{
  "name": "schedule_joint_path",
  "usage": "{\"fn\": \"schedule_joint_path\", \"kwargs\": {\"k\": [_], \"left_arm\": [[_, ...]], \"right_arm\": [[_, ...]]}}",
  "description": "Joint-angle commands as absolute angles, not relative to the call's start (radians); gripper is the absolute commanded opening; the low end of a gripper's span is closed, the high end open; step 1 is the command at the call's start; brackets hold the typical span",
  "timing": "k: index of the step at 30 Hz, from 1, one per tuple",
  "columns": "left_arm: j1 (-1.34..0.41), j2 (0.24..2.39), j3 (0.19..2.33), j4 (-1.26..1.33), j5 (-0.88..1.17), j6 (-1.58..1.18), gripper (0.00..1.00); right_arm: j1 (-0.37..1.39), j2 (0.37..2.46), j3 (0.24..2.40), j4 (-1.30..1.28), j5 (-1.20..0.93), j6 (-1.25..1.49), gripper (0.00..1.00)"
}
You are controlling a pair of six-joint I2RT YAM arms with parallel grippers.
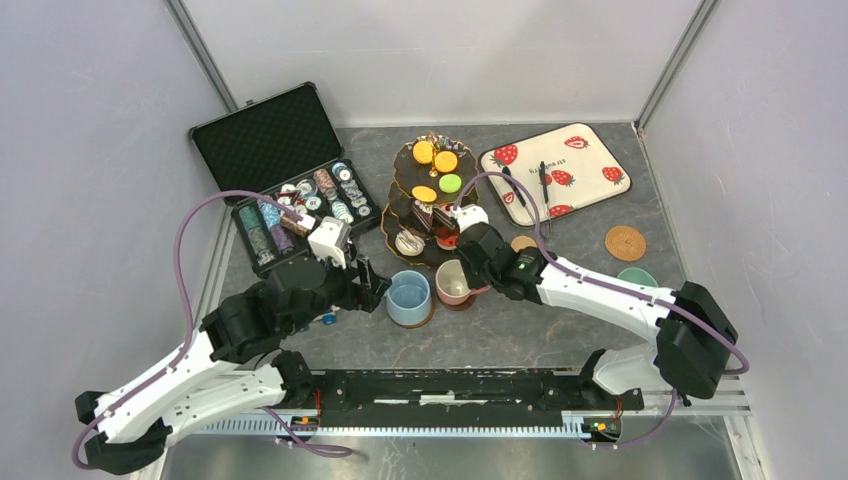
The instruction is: Serve the afternoon tea
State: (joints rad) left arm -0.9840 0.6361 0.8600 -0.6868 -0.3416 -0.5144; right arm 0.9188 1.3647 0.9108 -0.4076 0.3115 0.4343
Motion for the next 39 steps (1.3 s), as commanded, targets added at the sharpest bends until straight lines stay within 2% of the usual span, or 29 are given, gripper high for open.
{"fn": "schedule_joint_path", "kwargs": {"k": [1,21,30,39], "left_arm": [[-0.984,0.622,0.848,-0.700,-0.367,-0.488,0.83],[-0.983,0.664,0.890,-0.707,-0.376,-0.471,0.85],[-0.983,0.687,0.985,-0.739,-0.431,-0.400,0.86],[-0.983,0.813,1.193,-0.726,-0.508,-0.199,0.87]], "right_arm": [[0.926,1.378,0.978,-0.330,0.355,0.456,0.05],[0.932,1.379,0.965,-0.334,0.424,0.436,0.11],[0.933,1.353,0.953,-0.316,0.386,0.430,0.35],[0.933,1.265,0.950,-0.349,0.458,0.386,0.53]]}}
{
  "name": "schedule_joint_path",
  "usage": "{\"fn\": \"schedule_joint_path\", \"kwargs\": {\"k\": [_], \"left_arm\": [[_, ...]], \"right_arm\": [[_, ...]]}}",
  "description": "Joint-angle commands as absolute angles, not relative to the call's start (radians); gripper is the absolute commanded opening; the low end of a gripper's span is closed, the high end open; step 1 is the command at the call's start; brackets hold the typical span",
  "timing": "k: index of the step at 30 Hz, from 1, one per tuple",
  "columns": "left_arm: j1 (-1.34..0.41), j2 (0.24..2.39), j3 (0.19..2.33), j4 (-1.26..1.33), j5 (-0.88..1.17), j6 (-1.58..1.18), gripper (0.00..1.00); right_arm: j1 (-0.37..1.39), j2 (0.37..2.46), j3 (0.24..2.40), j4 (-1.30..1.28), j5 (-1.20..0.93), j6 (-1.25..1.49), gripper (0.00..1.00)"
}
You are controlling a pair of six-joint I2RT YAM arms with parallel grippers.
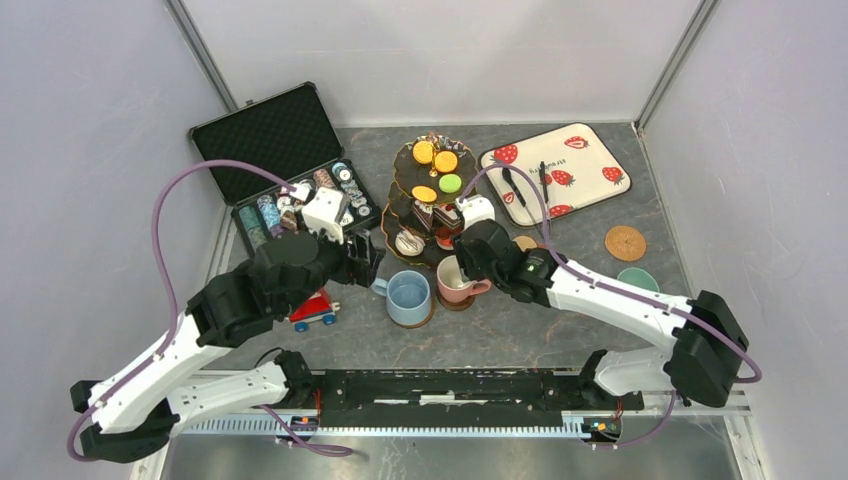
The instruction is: Serve the afternoon tea
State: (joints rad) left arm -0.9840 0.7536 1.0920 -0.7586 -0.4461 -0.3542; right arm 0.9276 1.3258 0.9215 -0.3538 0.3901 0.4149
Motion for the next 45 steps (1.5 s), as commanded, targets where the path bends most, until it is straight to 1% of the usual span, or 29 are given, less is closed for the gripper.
{"fn": "schedule_joint_path", "kwargs": {"k": [1,7,13,19,21,23,25,30,34,37,40,45], "left_arm": [[-0.983,0.834,1.212,-0.713,-0.517,-0.174,0.88],[-0.984,0.921,1.236,-0.568,-0.579,-0.064,0.90],[-0.983,0.957,1.165,-0.422,-0.656,0.042,0.92],[-0.982,0.857,1.029,-0.322,-0.710,0.068,0.94],[-0.982,0.808,1.000,-0.305,-0.713,0.070,0.95],[-0.982,0.764,0.967,-0.279,-0.721,0.072,0.96],[-0.981,0.731,0.943,-0.259,-0.732,0.077,0.96],[-0.980,0.662,0.904,-0.229,-0.742,0.071,0.97],[-0.980,0.644,0.904,-0.231,-0.738,0.062,0.97],[-0.980,0.631,0.902,-0.232,-0.736,0.058,0.97],[-0.980,0.619,0.898,-0.228,-0.740,0.060,0.98],[-0.979,0.614,0.890,-0.220,-0.737,0.061,0.99]], "right_arm": [[0.933,1.252,0.950,-0.354,0.473,0.377,0.55],[0.933,1.157,0.955,-0.380,0.566,0.306,0.71],[0.933,1.034,0.938,-0.418,0.692,0.242,0.79],[0.909,0.930,0.849,-0.445,0.930,0.228,0.88],[0.860,0.910,0.830,-0.445,0.949,0.227,0.89],[0.771,0.893,0.813,-0.420,0.914,0.228,0.89],[0.645,0.886,0.796,-0.383,0.824,0.227,0.89],[0.373,0.948,0.809,-0.387,0.638,0.306,0.89],[0.100,1.014,0.766,-0.364,0.391,0.392,0.88],[-0.082,1.073,0.699,-0.287,0.198,0.446,0.88],[-0.118,1.148,0.683,-0.228,0.159,0.461,0.87],[-0.136,1.301,0.730,-0.152,0.189,0.459,0.84]]}}
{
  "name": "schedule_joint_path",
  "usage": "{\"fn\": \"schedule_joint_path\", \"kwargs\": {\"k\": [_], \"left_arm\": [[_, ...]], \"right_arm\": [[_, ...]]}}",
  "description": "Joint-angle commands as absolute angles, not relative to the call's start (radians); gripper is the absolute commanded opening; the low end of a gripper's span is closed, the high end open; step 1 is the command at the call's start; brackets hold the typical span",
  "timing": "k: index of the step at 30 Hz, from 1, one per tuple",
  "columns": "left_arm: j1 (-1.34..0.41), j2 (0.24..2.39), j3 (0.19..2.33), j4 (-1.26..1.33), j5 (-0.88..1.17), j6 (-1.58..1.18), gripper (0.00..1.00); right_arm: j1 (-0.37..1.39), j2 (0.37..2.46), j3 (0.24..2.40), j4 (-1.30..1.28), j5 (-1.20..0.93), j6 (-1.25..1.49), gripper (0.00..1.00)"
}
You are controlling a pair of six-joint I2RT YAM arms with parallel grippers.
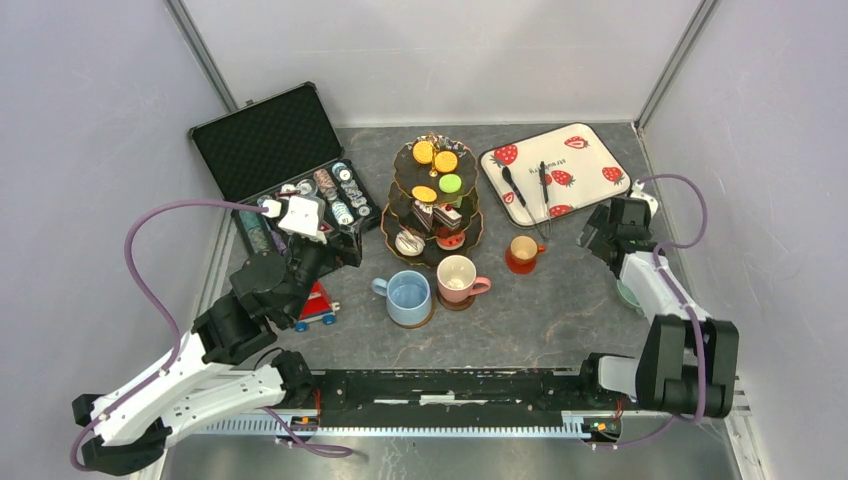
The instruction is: Serve the afternoon tea
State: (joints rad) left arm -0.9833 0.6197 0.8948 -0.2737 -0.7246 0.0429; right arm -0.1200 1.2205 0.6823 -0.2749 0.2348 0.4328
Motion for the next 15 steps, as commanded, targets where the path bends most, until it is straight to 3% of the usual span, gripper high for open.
{"fn": "schedule_joint_path", "kwargs": {"k": [1,7,12,15], "left_arm": [[-0.980,0.615,0.888,-0.219,-0.736,0.061,0.99],[-0.979,0.617,0.884,-0.214,-0.738,0.063,0.99],[-0.980,0.626,0.876,-0.209,-0.741,0.067,1.00],[-0.980,0.634,0.877,-0.209,-0.742,0.068,1.00]], "right_arm": [[-0.148,1.333,0.744,-0.142,0.201,0.459,0.81],[-0.247,1.490,0.786,-0.072,0.211,0.467,0.77],[-0.300,1.630,0.826,-0.052,0.119,0.465,0.59],[-0.300,1.656,0.804,-0.047,0.056,0.470,0.54]]}}
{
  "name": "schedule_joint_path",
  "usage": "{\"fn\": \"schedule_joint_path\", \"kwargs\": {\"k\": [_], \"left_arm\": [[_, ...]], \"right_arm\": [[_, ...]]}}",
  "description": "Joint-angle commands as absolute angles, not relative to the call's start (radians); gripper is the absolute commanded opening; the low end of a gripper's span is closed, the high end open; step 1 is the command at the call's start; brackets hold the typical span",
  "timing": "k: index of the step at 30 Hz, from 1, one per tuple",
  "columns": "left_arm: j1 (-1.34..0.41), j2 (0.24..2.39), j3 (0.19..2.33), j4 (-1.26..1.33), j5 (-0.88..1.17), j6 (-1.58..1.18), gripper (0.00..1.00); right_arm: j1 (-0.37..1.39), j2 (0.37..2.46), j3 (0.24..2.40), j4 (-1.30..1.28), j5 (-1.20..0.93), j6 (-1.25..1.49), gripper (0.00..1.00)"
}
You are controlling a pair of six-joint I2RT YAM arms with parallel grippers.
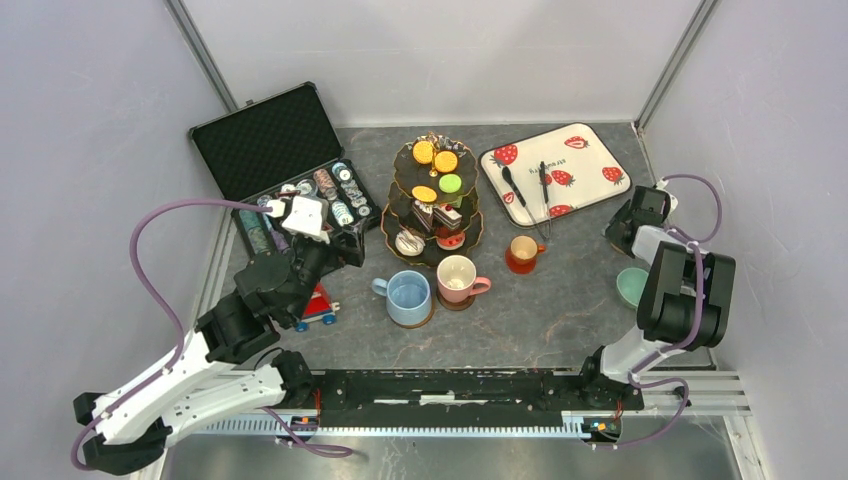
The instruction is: Serve the afternoon tea
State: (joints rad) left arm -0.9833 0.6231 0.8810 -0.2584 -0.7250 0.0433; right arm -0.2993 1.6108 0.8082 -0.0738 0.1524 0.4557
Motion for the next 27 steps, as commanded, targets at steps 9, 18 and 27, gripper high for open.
{"fn": "schedule_joint_path", "kwargs": {"k": [9,18,27], "left_arm": [[-0.980,0.656,0.877,-0.210,-0.732,0.062,1.00],[-0.980,0.685,0.885,-0.224,-0.714,0.046,1.00],[-0.980,0.720,0.879,-0.222,-0.717,0.045,1.00]], "right_arm": [[-0.280,1.523,0.585,-0.040,-0.149,0.502,0.52],[-0.102,1.268,0.375,-0.169,-0.103,0.548,0.49],[0.147,0.978,0.175,-0.265,-0.112,0.671,0.49]]}}
